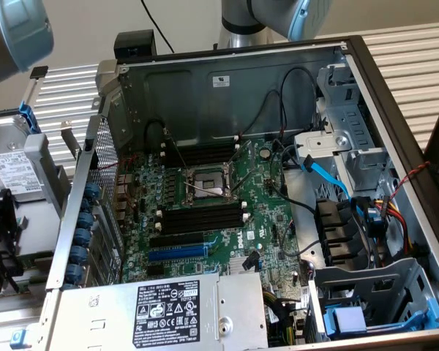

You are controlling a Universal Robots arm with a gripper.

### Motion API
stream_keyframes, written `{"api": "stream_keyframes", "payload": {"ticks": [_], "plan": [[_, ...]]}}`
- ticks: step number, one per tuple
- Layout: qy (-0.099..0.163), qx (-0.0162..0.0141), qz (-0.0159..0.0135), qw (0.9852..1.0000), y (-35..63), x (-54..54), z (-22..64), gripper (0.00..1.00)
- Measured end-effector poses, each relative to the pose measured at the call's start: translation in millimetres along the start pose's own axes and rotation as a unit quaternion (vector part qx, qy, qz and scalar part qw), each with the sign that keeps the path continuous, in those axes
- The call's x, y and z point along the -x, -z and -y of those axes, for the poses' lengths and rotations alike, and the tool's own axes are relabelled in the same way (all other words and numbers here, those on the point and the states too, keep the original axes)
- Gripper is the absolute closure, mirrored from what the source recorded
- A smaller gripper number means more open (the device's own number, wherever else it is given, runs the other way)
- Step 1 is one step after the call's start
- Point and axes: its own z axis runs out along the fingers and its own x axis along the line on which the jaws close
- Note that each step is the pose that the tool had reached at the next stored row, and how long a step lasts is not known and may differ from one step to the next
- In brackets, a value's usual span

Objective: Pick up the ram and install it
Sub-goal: 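Pick up the ram and move it above insertion slot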

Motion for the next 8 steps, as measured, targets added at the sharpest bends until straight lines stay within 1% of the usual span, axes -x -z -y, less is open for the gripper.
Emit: {"api": "stream_keyframes", "payload": {"ticks": [8], "plan": [[0.0,-0.0001,0.0001,1.0,-1.3,0.0,0.1,0.69]]}}
